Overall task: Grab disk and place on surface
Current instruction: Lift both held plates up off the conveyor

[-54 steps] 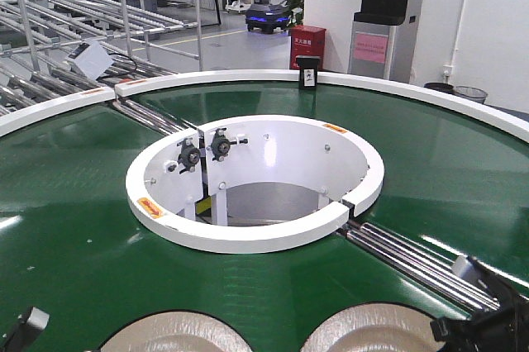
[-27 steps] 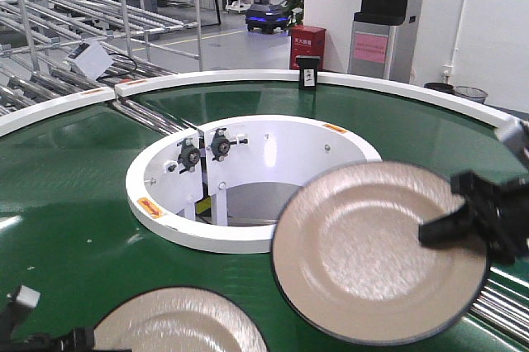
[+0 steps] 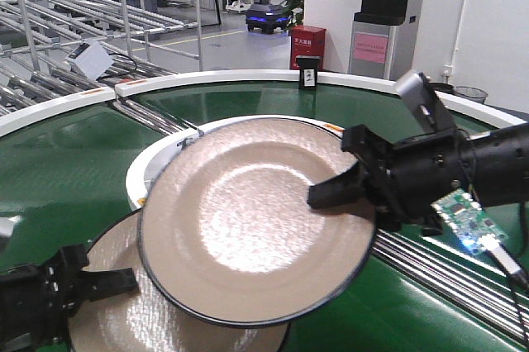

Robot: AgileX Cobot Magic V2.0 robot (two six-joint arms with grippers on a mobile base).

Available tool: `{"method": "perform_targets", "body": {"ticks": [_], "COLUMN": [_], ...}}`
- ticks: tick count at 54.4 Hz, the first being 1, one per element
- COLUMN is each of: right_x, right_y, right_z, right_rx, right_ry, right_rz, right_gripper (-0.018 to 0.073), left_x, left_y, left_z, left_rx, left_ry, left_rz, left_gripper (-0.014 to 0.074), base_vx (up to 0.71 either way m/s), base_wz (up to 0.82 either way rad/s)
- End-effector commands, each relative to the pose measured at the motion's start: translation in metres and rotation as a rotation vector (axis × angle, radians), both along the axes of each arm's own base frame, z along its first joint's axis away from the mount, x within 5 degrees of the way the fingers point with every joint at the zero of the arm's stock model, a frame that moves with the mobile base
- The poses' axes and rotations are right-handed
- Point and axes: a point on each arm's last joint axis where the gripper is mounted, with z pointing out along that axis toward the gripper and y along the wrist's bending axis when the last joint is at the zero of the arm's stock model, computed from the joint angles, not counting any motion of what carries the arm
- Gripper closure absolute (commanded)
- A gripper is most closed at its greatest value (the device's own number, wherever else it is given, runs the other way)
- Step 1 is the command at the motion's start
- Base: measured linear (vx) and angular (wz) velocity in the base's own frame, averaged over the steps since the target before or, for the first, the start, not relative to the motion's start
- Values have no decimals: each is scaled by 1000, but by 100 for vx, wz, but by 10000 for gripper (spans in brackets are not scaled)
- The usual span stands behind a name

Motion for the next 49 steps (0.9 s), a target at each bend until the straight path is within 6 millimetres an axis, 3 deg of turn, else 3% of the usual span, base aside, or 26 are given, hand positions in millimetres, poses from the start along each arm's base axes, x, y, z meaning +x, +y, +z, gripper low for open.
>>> {"method": "perform_targets", "body": {"ticks": [1, 49], "right_x": [-5, -4], "right_y": [1, 0], "right_z": [38, 38], "right_rx": [154, 148], "right_ry": [-110, -123], "right_rz": [-94, -102], "right_gripper": [568, 568], "left_x": [-2, -1], "left_y": [-12, -16], "left_z": [26, 23], "left_rx": [-139, -102], "left_ry": [-29, -22], "left_rz": [22, 50], "left_gripper": [598, 598], "base_vx": [0, 0], "base_wz": [0, 0]}}
